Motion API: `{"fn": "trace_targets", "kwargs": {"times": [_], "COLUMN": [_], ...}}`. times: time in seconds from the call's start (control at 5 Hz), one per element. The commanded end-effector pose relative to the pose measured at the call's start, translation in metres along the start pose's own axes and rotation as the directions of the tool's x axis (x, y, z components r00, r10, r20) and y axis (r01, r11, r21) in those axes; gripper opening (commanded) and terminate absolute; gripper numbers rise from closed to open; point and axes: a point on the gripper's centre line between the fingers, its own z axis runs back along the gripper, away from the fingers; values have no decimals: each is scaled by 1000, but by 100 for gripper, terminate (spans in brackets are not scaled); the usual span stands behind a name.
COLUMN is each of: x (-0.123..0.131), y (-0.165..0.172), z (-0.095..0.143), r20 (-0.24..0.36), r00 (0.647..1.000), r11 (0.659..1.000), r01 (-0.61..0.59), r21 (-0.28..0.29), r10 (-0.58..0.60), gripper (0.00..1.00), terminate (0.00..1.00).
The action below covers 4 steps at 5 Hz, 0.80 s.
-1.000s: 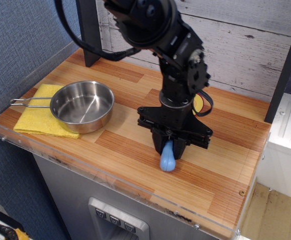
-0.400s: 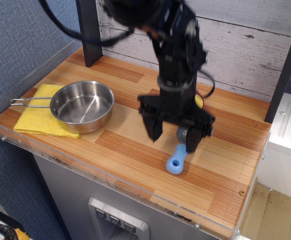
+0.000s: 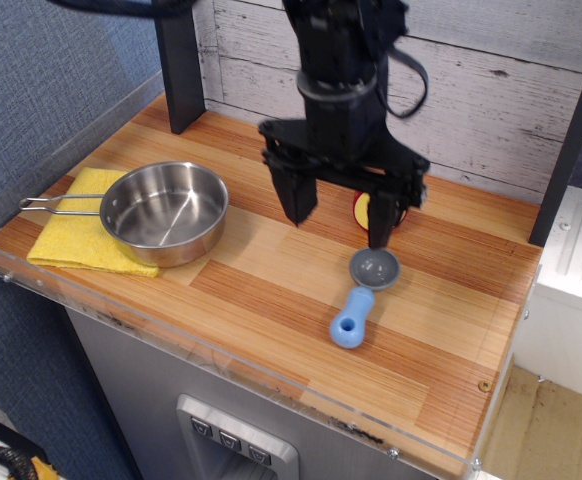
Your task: Move the spatula from left side to right on the table
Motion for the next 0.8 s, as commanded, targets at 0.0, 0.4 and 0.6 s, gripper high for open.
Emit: {"fn": "trace_targets", "kwargs": {"times": [0.0,0.4,0.6], "x": [5,5,5], "y": [30,30,30], "z": [34,34,34], "r20": [98,98,98], "r00": [995,995,995], "r11": [999,999,999], "r01": [-23,-23,-23], "r21": [30,30,30], "r10": [20,20,20], "gripper": [100,100,100], "terminate": [0,0,100]}}
